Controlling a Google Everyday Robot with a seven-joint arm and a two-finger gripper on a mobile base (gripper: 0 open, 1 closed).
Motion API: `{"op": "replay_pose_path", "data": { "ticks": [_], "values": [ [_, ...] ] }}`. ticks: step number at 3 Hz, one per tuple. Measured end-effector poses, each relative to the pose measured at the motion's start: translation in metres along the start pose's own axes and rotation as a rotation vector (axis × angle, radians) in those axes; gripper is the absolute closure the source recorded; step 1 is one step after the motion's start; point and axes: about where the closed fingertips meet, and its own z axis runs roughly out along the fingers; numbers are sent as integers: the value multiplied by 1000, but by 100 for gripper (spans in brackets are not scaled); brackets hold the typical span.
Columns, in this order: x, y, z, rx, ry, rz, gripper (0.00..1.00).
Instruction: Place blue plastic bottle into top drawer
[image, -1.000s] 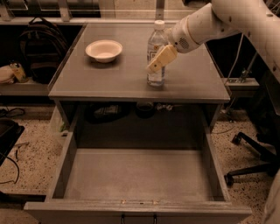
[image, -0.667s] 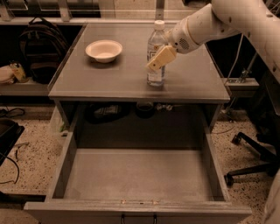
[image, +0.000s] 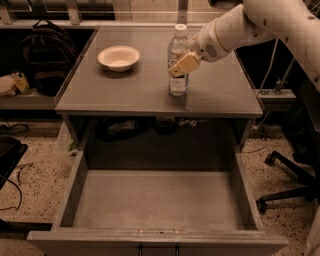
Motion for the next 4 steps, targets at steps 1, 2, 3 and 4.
{"op": "replay_pose_path", "data": {
  "ticks": [1, 2, 3, 4],
  "values": [
    [-8, 19, -24, -25, -21, -28, 88],
    [-20, 56, -65, -77, -28, -63, 100],
    [-24, 106, -117, -132, -3, -59, 100],
    [-24, 106, -116, -135, -4, -59, 100]
  ]
}}
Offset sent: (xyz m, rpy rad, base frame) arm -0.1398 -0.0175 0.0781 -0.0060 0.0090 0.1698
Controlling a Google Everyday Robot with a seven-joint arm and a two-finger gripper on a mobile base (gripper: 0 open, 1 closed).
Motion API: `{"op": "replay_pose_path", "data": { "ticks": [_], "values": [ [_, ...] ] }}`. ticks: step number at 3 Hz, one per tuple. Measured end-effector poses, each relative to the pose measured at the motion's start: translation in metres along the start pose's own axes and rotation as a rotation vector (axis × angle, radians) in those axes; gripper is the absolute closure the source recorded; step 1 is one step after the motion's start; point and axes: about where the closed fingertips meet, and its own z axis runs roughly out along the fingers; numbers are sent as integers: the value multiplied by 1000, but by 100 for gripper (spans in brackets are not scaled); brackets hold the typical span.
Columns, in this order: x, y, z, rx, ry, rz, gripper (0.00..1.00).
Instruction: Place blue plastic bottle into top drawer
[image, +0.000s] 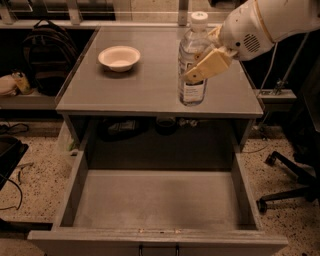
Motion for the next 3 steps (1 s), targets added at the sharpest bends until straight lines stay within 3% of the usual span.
{"op": "replay_pose_path", "data": {
  "ticks": [1, 2, 3],
  "values": [
    [16, 23, 19, -55, 10, 35, 100],
    [42, 68, 44, -120, 18, 96, 100],
    [68, 109, 67, -136, 11, 108, 100]
  ]
}}
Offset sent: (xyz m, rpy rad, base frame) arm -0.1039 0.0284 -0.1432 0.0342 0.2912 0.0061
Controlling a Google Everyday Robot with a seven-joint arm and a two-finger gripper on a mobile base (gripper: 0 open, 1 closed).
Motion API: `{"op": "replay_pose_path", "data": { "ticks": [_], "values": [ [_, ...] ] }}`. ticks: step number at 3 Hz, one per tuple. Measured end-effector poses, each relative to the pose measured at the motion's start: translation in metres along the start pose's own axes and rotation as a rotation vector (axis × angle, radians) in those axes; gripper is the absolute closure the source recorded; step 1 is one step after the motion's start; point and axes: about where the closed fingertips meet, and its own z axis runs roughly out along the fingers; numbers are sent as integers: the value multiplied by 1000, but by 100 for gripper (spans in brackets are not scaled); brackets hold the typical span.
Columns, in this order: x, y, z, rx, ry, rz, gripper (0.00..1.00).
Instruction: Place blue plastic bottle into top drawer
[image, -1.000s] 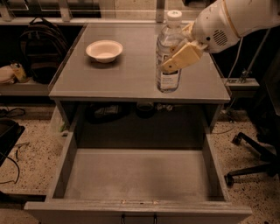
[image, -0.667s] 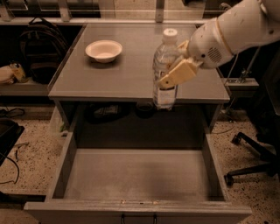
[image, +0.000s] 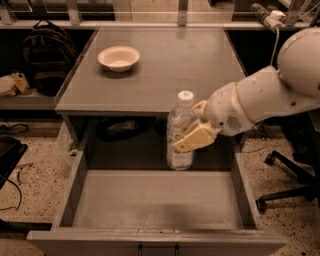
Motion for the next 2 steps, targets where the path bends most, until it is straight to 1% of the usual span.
{"op": "replay_pose_path", "data": {
  "ticks": [1, 2],
  "values": [
    [39, 24, 35, -9, -32, -20, 100],
    [82, 31, 73, -42, -67, -14, 100]
  ]
}}
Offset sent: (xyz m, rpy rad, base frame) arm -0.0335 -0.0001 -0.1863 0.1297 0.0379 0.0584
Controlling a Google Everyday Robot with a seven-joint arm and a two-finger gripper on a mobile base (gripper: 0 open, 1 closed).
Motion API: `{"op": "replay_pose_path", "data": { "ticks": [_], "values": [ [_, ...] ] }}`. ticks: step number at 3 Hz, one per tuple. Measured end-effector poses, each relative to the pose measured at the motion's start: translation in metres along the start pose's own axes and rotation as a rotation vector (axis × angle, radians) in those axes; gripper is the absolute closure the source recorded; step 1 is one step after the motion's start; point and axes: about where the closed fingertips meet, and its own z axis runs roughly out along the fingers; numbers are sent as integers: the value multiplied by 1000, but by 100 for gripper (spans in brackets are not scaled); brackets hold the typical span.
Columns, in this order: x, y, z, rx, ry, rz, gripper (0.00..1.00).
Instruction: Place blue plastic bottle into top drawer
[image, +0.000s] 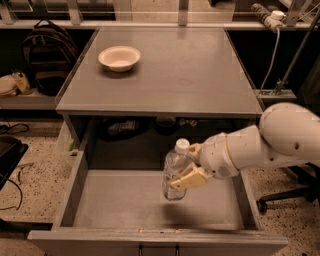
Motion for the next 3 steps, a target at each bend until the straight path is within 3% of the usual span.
{"op": "replay_pose_path", "data": {
  "ticks": [1, 3],
  "values": [
    [5, 0, 4, -7, -3, 0, 100],
    [33, -12, 10, 14, 62, -49, 100]
  ]
}}
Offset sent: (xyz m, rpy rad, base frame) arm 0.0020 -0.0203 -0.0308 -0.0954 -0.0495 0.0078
